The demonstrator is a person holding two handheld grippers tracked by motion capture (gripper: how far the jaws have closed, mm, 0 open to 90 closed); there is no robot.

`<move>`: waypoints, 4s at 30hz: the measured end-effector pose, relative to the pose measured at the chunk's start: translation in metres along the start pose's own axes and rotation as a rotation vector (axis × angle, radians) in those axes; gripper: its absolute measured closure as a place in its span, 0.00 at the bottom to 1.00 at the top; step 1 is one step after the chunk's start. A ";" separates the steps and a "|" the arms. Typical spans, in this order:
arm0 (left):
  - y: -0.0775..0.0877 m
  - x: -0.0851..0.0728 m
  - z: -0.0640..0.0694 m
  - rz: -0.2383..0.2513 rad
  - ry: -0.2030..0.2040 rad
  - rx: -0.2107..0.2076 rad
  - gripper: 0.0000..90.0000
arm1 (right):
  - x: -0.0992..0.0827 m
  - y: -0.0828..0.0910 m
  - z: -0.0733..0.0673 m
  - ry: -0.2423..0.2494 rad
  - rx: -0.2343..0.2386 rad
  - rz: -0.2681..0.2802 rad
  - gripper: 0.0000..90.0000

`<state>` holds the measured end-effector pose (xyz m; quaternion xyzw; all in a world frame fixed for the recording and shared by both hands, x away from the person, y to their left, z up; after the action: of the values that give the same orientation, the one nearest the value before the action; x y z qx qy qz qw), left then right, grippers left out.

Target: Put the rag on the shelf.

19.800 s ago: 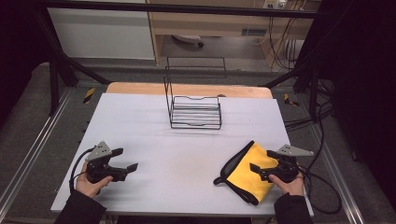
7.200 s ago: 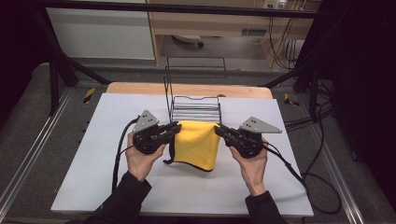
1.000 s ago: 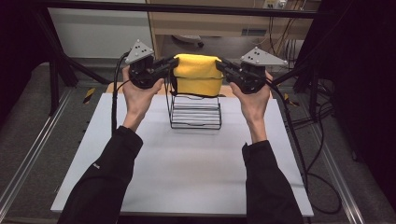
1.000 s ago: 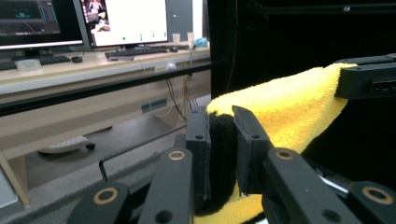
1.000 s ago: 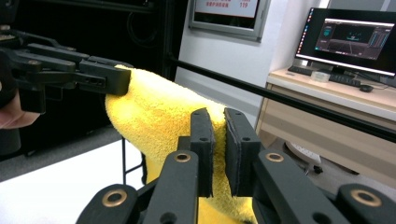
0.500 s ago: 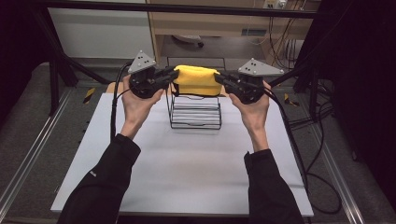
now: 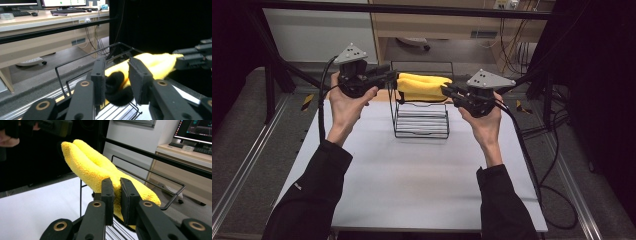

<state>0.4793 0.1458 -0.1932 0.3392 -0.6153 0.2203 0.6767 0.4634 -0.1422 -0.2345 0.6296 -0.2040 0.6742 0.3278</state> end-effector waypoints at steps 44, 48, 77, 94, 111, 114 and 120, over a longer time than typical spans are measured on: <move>-0.029 -0.057 0.009 -0.211 -0.095 -0.039 1.00 | -0.042 -0.016 -0.003 -0.165 0.033 -0.191 1.00; -0.031 -0.063 0.007 -0.203 -0.089 -0.033 1.00 | -0.049 -0.022 -0.001 -0.164 0.007 -0.188 1.00; -0.009 -0.071 0.007 -0.201 -0.075 -0.030 0.62 | -0.034 0.008 -0.008 -0.174 -0.012 -0.101 0.49; 0.033 -0.134 0.007 -0.297 -0.037 -0.050 0.20 | -0.062 0.033 -0.015 -0.220 -0.005 -0.158 0.12; 0.067 -0.221 0.004 -0.353 0.023 -0.001 0.05 | -0.157 0.050 -0.026 -0.290 0.054 -0.269 0.02; 0.074 -0.233 0.003 -0.358 0.027 -0.008 0.05 | -0.171 0.056 -0.027 -0.287 0.058 -0.301 0.01; 0.088 -0.255 -0.003 -0.356 0.033 -0.011 0.06 | -0.196 0.072 -0.026 -0.288 0.059 -0.348 0.01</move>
<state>0.3809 0.2380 -0.4270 0.4354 -0.5354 0.0994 0.7169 0.3933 -0.2109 -0.4205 0.7543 -0.1170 0.5164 0.3882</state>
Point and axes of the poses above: each handheld gripper's, and its own axes: y roughly backward along the jaws, x roughly out of its top, z roughly to its right, the point moved 2 cm from there along -y, roughly forward along the jaws, and after that the axes turned 4 degrees about z, right-handed, at the moved point
